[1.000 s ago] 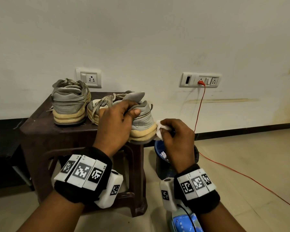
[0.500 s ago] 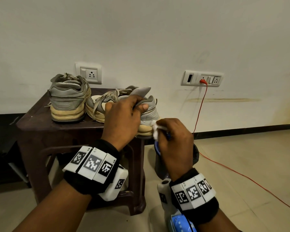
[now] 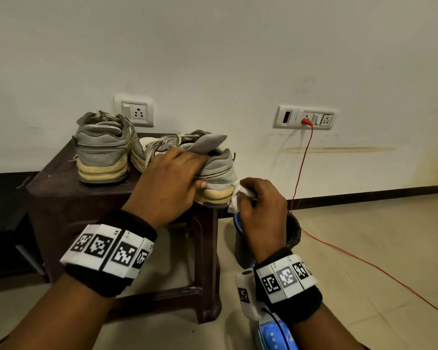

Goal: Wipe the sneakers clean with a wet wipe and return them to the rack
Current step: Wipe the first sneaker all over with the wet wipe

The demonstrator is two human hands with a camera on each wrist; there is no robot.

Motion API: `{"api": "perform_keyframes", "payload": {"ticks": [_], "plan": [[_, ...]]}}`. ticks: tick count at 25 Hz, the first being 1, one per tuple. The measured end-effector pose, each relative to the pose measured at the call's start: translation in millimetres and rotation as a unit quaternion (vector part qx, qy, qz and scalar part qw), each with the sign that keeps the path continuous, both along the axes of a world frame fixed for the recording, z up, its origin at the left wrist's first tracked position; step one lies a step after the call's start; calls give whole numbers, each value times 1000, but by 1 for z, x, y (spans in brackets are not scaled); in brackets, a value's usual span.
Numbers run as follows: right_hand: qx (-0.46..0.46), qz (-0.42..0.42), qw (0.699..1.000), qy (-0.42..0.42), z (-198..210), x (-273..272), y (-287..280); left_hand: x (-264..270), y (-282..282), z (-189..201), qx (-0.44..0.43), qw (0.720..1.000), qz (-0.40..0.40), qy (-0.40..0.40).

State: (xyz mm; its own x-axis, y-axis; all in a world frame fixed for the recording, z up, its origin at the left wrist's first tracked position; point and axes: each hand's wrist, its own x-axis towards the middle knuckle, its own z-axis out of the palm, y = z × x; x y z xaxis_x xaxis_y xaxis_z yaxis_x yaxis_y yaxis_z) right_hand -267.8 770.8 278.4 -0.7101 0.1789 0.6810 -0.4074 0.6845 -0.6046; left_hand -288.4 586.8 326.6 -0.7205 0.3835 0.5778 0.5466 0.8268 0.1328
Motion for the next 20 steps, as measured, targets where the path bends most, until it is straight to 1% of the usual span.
{"api": "perform_keyframes", "payload": {"ticks": [1, 2, 4, 6, 7, 10, 12, 15, 17, 19, 20], "plan": [[-13, -2, 1000, -7, 1, -1, 1, 1, 0, 0, -46, 998, 34, 19], [-20, -2, 1000, -14, 1, -2, 0, 2, 1, 1, -74, 995, 56, 25], [-32, 2, 999, -27, 2, -1, -2, 2, 4, 1, -87, 994, 62, 16], [-69, 9, 997, -28, 5, 1, 0, 2, 8, 1, -66, 997, 47, 8], [-91, 11, 996, -16, 8, 4, 2, 3, 11, 2, -52, 998, 39, 10], [-139, 7, 988, 68, 24, 15, 11, 12, 23, 12, 8, 999, 10, 36], [-145, 4, 980, 137, 33, 26, 18, 24, 30, 24, 45, 997, -6, 57], [-99, 20, 975, 196, 41, 44, 20, 44, 34, 39, 60, 995, -17, 81], [-21, 44, 976, 211, 40, 55, 16, 55, 31, 44, 63, 995, 1, 83], [55, 58, 975, 206, 36, 57, 12, 61, 25, 42, 71, 996, 19, 54], [69, 63, 977, 193, 34, 54, 13, 63, 22, 39, 80, 996, 21, 30]]}}
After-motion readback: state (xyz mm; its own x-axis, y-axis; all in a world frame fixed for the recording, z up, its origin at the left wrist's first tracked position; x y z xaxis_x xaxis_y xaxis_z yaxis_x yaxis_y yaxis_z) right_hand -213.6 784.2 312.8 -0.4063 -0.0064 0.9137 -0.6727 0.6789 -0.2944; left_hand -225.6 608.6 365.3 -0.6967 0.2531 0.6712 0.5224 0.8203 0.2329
